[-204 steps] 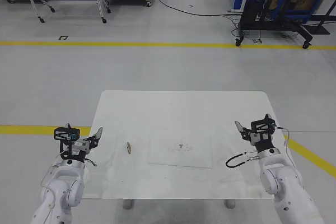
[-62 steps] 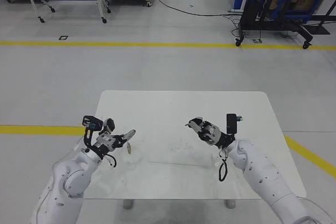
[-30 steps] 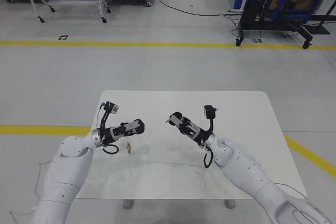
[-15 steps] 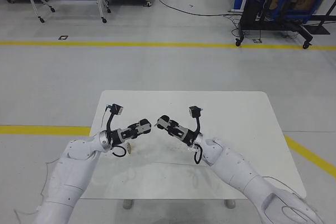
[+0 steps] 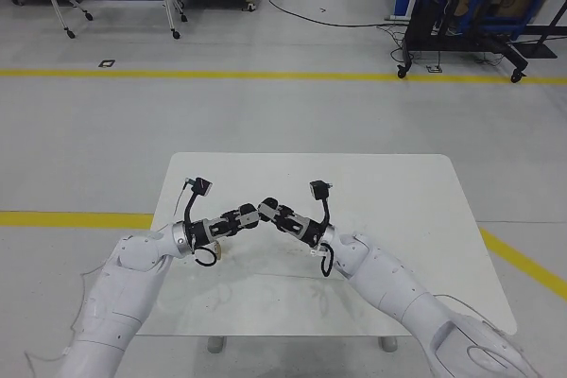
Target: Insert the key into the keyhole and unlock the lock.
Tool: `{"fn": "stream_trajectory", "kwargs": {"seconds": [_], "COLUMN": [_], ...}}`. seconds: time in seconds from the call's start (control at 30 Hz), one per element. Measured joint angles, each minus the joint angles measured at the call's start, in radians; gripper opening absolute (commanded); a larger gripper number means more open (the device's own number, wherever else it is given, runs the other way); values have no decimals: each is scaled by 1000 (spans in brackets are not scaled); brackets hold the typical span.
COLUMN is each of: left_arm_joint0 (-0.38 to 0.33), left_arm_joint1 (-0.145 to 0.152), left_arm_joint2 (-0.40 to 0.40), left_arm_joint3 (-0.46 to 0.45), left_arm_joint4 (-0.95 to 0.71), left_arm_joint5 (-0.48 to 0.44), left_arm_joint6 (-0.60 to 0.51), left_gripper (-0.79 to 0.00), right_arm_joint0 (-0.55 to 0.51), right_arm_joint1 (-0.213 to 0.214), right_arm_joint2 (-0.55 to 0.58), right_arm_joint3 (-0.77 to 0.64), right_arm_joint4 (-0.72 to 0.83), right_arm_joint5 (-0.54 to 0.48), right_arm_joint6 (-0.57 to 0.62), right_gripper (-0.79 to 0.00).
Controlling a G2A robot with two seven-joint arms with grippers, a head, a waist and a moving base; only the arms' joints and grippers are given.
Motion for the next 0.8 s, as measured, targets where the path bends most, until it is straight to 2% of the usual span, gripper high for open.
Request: {"fn": "stream_trajectory", "kwargs": {"seconds": [0.13,0.27,0.43,0.67,0.8], "left_arm_joint0": [-1,-2,-2,-3,-1], "left_arm_joint1": [2,5,7,11,14], "left_arm_joint2": [5,8,12,12,12], "left_arm_joint3": [0,0,-2,-1,-4], "left_arm_joint4": [3,10,20,10,8], "left_arm_joint5": [4,6,10,6,2], "left_arm_joint6": [7,14,26,38,39], "left_gripper": [-646,-714,-696,-748,-742], "right_arm_joint0": [-1,-1,-2,-6,-8], "right_arm_joint1": [-6,-13,-18,-22,-23], "right_arm_joint2": [7,16,29,49,65], "right_arm_joint3": [6,14,18,22,20], "right_arm_joint4": [1,0,-4,-6,-7], "right_arm_joint5": [0,0,0,0,0], "right_arm_joint6": [12,22,32,51,55], "right_gripper": [-785,-785,-785,-785,-785]}}
